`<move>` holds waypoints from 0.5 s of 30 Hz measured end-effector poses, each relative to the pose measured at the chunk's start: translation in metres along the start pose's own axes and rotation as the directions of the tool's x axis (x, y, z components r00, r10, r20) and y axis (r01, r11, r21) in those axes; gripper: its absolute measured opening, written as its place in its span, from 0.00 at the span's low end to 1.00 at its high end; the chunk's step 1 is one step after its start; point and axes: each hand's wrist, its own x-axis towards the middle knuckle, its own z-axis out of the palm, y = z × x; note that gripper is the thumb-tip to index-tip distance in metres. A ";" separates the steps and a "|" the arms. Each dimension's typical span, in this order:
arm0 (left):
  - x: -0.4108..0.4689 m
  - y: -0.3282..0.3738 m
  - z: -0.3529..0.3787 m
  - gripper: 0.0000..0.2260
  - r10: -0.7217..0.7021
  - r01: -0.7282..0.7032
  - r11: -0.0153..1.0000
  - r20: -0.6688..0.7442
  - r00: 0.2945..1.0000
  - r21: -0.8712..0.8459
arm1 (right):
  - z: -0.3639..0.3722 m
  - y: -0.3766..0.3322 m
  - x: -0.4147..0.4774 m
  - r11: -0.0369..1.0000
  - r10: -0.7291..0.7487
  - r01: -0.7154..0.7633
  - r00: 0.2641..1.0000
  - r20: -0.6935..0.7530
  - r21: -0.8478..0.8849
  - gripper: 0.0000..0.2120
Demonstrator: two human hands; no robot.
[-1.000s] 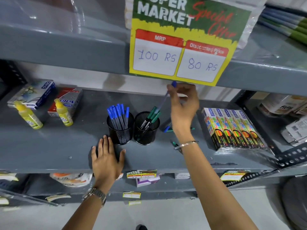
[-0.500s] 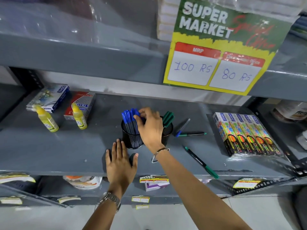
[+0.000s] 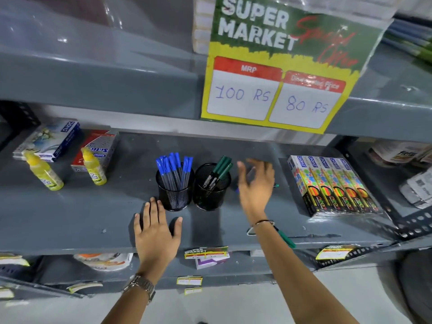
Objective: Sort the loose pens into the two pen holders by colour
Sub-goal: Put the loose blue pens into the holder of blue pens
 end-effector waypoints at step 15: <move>0.000 0.007 -0.002 0.40 0.011 -0.010 1.000 -0.016 1.000 0.026 | 0.007 0.080 -0.001 0.875 0.069 0.219 0.826 0.559 -0.432 0.21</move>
